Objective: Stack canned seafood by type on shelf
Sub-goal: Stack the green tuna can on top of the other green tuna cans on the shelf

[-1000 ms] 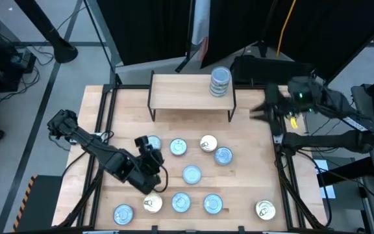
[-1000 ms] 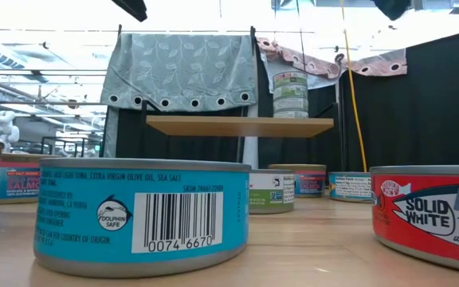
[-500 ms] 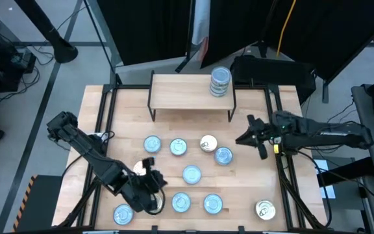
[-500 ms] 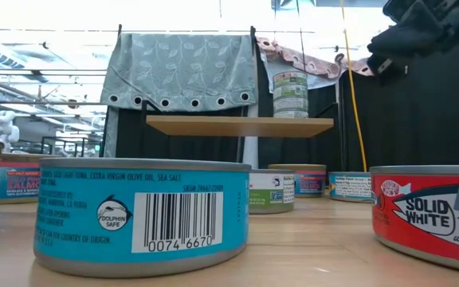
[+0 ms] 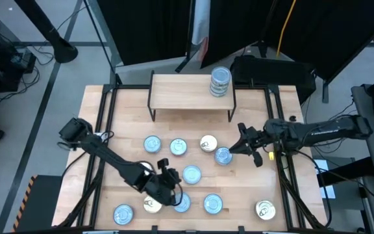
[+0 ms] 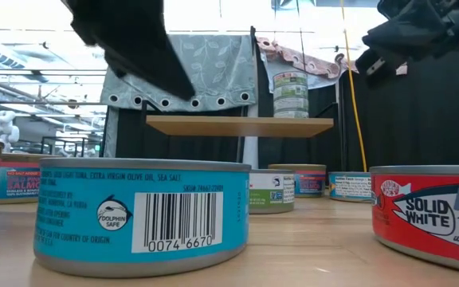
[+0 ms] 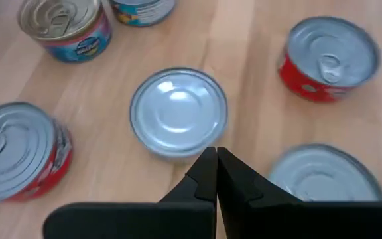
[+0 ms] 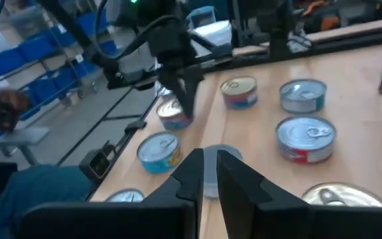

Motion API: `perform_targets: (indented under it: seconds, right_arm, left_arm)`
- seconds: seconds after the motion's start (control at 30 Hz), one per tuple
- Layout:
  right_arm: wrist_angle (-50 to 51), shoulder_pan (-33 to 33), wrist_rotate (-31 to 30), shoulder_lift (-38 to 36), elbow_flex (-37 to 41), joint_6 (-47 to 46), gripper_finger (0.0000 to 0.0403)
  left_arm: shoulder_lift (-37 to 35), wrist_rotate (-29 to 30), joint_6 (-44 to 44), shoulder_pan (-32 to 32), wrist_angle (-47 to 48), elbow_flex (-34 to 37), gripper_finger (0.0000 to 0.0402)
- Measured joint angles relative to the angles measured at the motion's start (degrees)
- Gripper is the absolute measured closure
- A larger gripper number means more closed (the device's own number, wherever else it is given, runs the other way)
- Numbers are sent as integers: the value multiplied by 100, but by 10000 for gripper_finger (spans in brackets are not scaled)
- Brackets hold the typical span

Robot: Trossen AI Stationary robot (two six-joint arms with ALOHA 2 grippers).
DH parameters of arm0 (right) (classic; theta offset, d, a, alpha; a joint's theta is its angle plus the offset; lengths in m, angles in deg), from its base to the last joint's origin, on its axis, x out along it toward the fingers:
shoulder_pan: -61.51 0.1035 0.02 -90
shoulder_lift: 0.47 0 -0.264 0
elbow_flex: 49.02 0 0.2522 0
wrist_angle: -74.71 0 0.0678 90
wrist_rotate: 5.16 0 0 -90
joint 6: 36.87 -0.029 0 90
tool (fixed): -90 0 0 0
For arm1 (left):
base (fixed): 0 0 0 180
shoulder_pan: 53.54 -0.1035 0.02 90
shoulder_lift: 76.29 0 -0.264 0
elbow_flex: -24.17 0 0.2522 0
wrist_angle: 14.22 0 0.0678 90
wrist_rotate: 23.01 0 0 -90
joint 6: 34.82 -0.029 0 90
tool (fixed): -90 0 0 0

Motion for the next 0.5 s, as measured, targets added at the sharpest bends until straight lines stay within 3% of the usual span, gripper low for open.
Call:
perform_targets:
  seconds: [0.13, 0.3, 0.5]
  right_arm:
    - [-448, 340, -379, 472, 2, 5, 369]
    - [-996, 564, -383, 911, -9, -93, 369]
    - [-942, 837, -385, 1183, -322, -108, 369]
  left_arm:
    - [221, 19, -197, -146, -150, -2, 398]
    - [522, -60, -335, -281, -211, -7, 398]
    - [951, -21, -478, -408, -480, -25, 398]
